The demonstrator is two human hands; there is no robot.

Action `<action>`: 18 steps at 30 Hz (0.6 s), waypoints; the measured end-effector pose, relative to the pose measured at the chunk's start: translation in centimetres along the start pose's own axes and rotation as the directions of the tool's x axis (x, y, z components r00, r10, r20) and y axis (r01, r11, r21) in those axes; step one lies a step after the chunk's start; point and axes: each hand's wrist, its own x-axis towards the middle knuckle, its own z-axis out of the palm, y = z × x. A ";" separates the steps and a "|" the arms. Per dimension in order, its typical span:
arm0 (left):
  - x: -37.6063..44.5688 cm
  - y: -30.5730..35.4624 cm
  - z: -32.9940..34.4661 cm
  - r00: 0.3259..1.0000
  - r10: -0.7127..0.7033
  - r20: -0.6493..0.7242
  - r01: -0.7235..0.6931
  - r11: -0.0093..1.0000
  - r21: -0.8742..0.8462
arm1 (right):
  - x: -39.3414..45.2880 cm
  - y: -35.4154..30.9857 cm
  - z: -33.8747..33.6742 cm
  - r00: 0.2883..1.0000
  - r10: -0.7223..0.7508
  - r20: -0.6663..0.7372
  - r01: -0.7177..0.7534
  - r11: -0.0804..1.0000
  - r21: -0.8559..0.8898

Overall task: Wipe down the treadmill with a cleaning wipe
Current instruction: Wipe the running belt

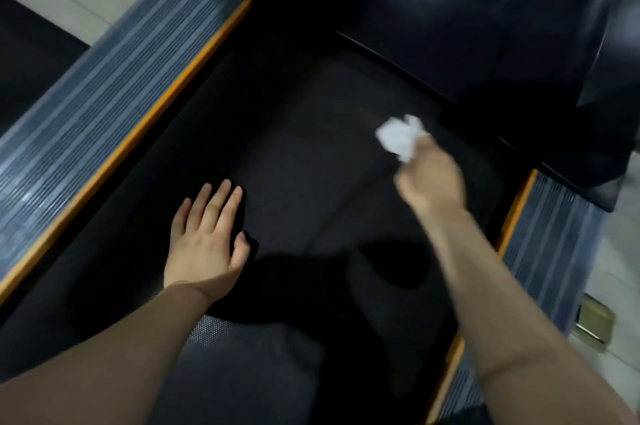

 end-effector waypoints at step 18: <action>-0.1 0.0 -0.2 1.000 -0.001 -0.012 0.001 1.000 -0.025 | 1.7 -13.1 4.1 0.859 -0.469 0.204 0.443 0.882 0.160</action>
